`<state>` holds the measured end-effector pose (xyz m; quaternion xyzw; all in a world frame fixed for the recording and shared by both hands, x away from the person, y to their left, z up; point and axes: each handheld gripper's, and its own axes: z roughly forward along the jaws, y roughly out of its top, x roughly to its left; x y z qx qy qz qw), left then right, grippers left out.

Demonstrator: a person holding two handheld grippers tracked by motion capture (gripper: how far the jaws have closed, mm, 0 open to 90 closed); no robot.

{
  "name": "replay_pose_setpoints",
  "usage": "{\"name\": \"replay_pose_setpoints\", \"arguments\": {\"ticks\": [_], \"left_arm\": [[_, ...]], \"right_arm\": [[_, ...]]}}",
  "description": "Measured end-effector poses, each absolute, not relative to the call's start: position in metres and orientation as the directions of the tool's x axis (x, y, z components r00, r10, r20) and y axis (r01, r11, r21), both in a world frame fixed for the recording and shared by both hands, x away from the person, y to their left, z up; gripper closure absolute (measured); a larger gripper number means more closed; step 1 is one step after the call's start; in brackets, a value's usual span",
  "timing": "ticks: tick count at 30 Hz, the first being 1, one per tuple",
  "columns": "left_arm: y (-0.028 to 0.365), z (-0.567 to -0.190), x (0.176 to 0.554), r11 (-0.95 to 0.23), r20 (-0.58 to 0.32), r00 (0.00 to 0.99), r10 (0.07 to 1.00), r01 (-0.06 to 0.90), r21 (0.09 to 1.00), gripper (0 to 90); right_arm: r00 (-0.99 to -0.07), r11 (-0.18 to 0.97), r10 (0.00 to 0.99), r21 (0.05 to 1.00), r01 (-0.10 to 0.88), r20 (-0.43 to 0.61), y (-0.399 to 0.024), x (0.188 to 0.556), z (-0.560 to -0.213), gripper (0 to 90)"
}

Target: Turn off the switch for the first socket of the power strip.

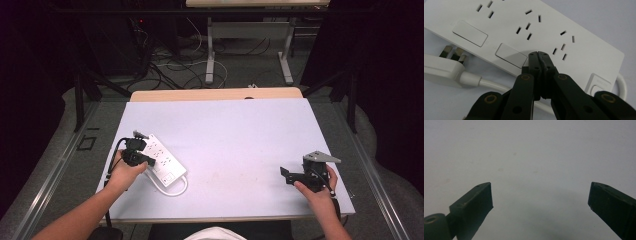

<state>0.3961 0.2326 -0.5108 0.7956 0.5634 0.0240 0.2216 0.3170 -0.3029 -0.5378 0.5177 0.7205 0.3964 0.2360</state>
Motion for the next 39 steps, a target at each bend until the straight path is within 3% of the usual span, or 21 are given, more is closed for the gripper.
{"name": "replay_pose_setpoints", "arguments": {"ticks": [22, 39], "left_arm": [[0.235, -0.507, 0.397, -0.241, -0.210, 0.345, 0.915, 0.883, 0.402, 89.9], [0.235, -0.497, 0.396, -0.228, -0.186, 0.350, 0.918, 0.850, 0.475, 84.9]], "right_arm": [[-0.349, 0.147, 0.934, 0.814, 0.562, 0.073, -0.303, 0.317, -0.538, 4.8], [-0.349, 0.148, 0.934, 0.814, 0.561, 0.071, -0.304, 0.317, -0.538, 4.8]]}}
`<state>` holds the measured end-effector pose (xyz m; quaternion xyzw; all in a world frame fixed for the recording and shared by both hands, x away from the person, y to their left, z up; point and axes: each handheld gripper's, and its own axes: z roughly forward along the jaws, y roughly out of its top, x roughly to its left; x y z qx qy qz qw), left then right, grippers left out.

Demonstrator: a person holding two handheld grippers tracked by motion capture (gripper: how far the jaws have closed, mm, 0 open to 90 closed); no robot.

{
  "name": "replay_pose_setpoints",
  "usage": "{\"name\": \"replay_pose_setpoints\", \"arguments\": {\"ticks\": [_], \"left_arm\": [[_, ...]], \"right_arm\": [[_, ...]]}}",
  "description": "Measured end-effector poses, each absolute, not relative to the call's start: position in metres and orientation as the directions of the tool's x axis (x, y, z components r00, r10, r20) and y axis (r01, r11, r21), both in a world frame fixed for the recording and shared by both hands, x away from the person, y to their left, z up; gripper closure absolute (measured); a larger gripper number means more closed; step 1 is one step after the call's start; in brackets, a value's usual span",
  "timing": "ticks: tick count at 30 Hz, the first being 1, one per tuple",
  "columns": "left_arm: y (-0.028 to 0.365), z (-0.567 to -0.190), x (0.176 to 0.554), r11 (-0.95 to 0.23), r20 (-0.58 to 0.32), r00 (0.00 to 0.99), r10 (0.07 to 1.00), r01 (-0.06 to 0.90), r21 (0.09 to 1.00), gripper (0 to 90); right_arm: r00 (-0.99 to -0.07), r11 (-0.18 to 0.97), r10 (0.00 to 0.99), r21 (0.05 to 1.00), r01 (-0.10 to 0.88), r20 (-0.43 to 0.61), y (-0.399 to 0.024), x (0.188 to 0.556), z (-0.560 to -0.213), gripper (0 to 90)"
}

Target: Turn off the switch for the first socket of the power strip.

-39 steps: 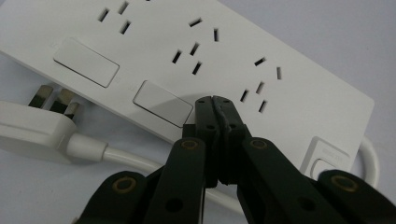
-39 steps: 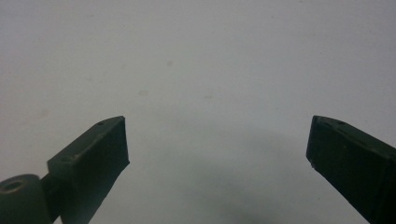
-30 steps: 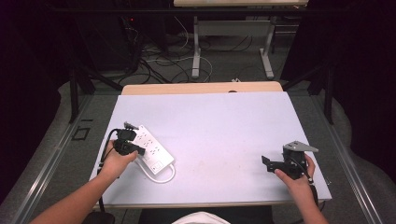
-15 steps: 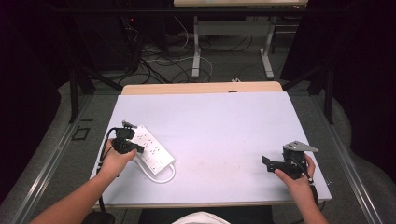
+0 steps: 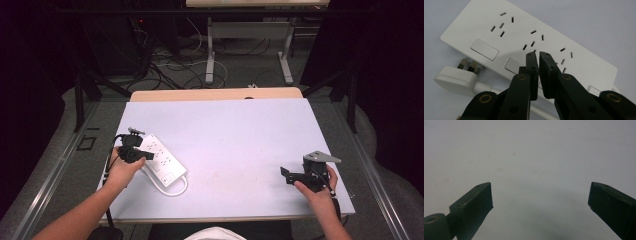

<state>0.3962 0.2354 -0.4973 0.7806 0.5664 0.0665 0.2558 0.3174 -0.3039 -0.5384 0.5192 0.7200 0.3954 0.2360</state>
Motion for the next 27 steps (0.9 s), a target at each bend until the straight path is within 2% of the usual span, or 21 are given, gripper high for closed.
{"name": "replay_pose_setpoints", "arguments": {"ticks": [9, 13, 21, 27], "left_arm": [[0.2363, -0.4937, 0.3941, -0.219, -0.165, 0.353, 0.921, 0.819, 0.530, 78.5], [0.2362, -0.4946, 0.3929, -0.214, -0.169, 0.356, 0.919, 0.811, 0.545, 72.8], [0.2376, -0.4923, 0.3924, -0.205, -0.181, 0.363, 0.914, 0.798, 0.567, 55.6], [0.2374, -0.4933, 0.3927, -0.216, -0.144, 0.373, 0.917, 0.765, 0.607, 41.3]], "right_arm": [[-0.349, 0.150, 0.934, 0.815, 0.560, 0.068, -0.3042, 0.3174, -0.5382, 4.8], [-0.348, 0.148, 0.935, 0.814, 0.561, 0.070, -0.3043, 0.3173, -0.5381, 4.8], [-0.336, 0.133, 0.939, 0.819, 0.558, 0.076, -0.3041, 0.3164, -0.5381, 4.8], [-0.333, 0.129, 0.940, 0.820, 0.558, 0.079, -0.3041, 0.3161, -0.5373, 4.8]]}}
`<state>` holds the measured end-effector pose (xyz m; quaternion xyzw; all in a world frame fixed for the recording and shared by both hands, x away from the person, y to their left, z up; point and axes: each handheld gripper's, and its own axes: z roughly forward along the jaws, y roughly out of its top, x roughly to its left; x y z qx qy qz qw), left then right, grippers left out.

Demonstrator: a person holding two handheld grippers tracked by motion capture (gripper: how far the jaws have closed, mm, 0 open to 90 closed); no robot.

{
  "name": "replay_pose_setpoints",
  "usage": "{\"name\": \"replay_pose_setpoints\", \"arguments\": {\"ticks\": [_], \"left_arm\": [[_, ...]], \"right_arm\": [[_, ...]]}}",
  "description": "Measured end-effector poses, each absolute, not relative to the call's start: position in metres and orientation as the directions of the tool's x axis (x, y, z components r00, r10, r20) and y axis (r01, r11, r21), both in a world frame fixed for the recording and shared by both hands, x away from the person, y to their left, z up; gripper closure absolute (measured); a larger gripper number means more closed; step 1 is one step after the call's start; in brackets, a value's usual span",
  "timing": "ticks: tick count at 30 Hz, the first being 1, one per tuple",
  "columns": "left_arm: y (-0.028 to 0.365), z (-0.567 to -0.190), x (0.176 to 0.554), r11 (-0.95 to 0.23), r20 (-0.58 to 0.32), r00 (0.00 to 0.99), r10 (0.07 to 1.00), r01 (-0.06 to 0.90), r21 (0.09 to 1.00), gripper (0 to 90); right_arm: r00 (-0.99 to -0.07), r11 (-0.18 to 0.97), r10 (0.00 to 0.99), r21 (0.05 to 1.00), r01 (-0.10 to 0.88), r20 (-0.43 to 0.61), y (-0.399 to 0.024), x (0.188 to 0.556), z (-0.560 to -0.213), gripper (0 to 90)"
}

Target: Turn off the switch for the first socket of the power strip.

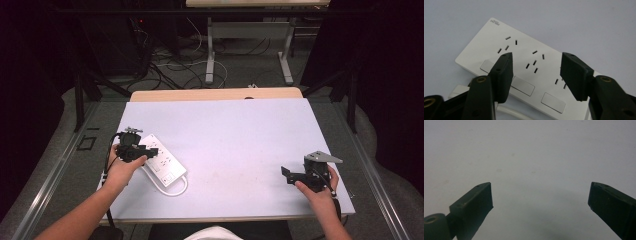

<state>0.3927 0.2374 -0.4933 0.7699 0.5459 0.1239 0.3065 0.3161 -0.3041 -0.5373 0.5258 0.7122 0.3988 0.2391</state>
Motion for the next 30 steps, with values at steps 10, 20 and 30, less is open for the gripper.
{"name": "replay_pose_setpoints", "arguments": {"ticks": [10, 20, 30], "left_arm": [[0.243, -0.495, 0.396, -0.209, -0.155, 0.393, 0.906, 0.736, 0.644, 33.5], [0.245, -0.493, 0.392, -0.182, -0.168, 0.380, 0.910, 0.728, 0.661, 23.4], [0.239, -0.490, 0.383, -0.172, -0.177, 0.403, 0.898, 0.692, 0.701, 0.3]], "right_arm": [[-0.342, 0.138, 0.937, 0.818, 0.559, 0.076, -0.306, 0.317, -0.538, 4.8], [-0.343, 0.138, 0.936, 0.817, 0.559, 0.077, -0.305, 0.317, -0.539, 4.8], [-0.335, 0.127, 0.939, 0.815, 0.565, 0.085, -0.304, 0.318, -0.539, 4.8]]}}
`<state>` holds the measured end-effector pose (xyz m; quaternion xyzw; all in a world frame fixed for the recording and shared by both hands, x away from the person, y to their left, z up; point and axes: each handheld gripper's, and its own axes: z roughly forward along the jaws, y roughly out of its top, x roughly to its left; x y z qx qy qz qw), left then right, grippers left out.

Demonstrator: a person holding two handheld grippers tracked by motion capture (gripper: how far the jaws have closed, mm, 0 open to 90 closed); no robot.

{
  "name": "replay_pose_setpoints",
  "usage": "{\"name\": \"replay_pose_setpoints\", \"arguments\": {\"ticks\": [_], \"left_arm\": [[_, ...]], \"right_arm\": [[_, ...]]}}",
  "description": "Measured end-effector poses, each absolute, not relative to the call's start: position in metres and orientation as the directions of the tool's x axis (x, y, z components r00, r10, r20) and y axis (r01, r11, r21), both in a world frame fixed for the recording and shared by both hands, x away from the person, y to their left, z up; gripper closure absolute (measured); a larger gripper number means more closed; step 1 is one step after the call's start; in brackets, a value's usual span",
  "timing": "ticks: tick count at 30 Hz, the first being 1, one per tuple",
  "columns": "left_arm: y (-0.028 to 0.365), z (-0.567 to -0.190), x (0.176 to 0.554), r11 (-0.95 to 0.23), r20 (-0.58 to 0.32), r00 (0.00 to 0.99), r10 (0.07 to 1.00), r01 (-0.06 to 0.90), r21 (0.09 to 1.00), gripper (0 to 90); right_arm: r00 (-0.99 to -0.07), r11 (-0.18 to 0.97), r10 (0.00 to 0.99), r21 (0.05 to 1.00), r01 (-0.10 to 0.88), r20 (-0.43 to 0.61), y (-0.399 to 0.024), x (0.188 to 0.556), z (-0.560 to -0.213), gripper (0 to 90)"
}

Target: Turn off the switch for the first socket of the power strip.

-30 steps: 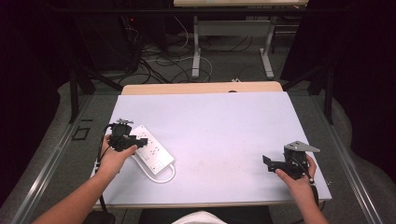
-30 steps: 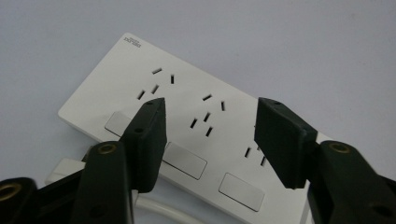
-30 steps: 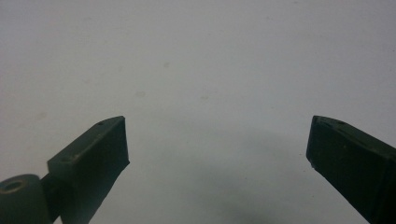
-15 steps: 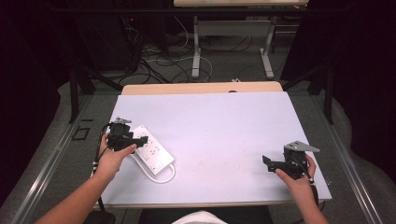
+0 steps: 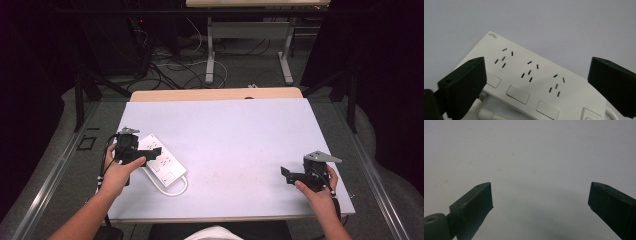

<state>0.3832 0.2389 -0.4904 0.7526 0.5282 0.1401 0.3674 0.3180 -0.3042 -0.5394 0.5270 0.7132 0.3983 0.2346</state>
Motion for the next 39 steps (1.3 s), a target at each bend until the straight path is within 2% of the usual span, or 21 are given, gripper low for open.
{"name": "replay_pose_setpoints", "arguments": {"ticks": [4, 16, 26, 39], "left_arm": [[0.235, -0.488, 0.378, -0.203, -0.149, 0.430, 0.891, 0.669, 0.715, 0.2], [0.229, -0.492, 0.366, -0.198, -0.182, 0.484, 0.856, 0.632, 0.749, 0.2], [0.228, -0.491, 0.352, -0.202, -0.170, 0.514, 0.841, 0.589, 0.782, 0.2], [0.247, -0.502, 0.341, -0.103, -0.239, 0.467, 0.851, 0.595, 0.797, 0.2]], "right_arm": [[-0.348, 0.142, 0.934, 0.816, 0.561, 0.077, -0.304, 0.318, -0.539, 4.8], [-0.345, 0.139, 0.936, 0.817, 0.560, 0.077, -0.304, 0.317, -0.537, 4.8], [-0.345, 0.140, 0.936, 0.818, 0.559, 0.076, -0.304, 0.317, -0.537, 4.8], [-0.358, 0.153, 0.931, 0.823, 0.548, 0.065, -0.304, 0.316, -0.537, 4.7]]}}
